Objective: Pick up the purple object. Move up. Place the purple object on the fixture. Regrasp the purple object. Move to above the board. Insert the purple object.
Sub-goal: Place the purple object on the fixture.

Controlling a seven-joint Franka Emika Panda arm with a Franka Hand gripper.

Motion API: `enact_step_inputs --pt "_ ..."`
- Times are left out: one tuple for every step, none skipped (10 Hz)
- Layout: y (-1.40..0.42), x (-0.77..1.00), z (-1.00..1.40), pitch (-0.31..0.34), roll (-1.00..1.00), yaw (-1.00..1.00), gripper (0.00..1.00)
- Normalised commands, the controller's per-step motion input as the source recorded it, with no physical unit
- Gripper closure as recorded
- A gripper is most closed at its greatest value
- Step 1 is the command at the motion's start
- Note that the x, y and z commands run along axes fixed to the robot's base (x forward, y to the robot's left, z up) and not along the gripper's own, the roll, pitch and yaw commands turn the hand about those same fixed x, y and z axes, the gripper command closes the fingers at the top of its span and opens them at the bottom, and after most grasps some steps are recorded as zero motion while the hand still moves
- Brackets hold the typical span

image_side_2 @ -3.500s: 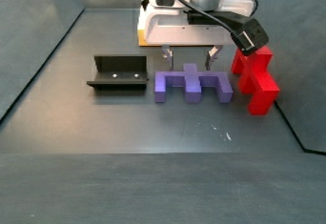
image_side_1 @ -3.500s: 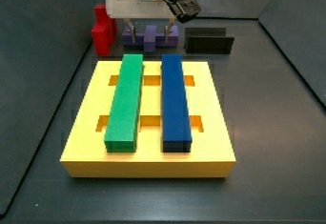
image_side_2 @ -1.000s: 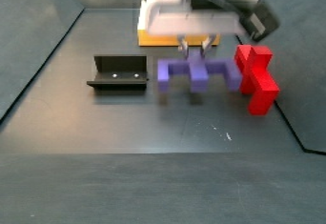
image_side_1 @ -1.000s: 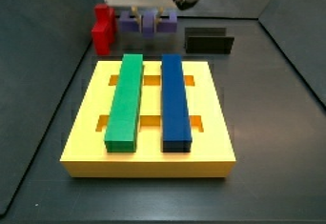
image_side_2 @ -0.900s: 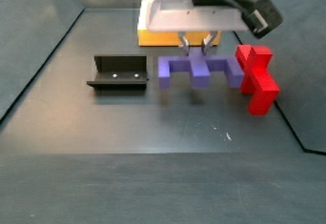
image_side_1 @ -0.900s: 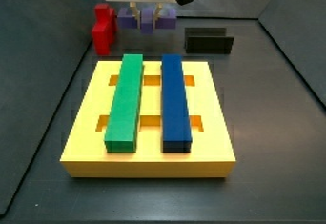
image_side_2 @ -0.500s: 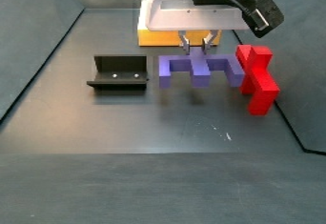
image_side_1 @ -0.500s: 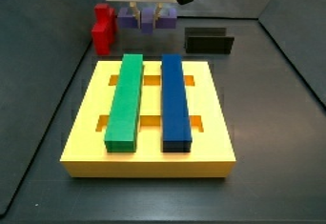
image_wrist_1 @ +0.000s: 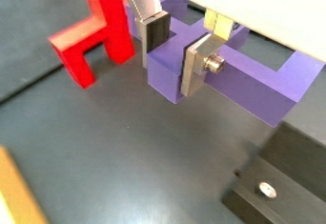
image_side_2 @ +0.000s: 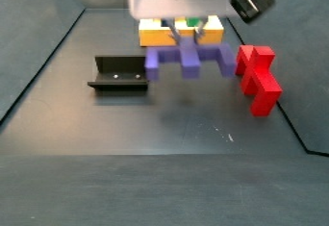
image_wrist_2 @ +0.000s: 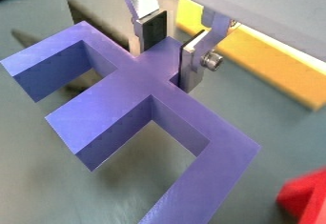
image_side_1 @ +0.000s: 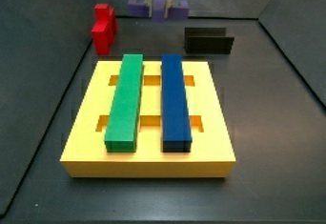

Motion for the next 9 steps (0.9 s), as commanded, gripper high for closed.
enact_step_inputs --pt "0.0 0.85 0.46 0.24 -0.8 -0.15 1.0" --pt "0.0 0.86 0.31 0.143 -0.86 -0.15 1.0" --pt "0.0 0.77 0.23 0.0 -0.98 -0.15 1.0" --pt "0.0 0.82 0.19 0.0 -0.96 -0.15 1.0" --pt "0.0 0.78 0.23 0.0 -0.99 -0.15 1.0" --pt "0.0 0.84 0.19 0.014 -0.95 -0.13 1.0" --pt "0.0 0.82 0.2 0.0 -0.95 -0.11 1.0" --pt "0.0 0.85 0.14 0.014 -0.91 -0.1 1.0" --pt "0.0 0.85 0.11 0.009 -0.91 -0.1 1.0"
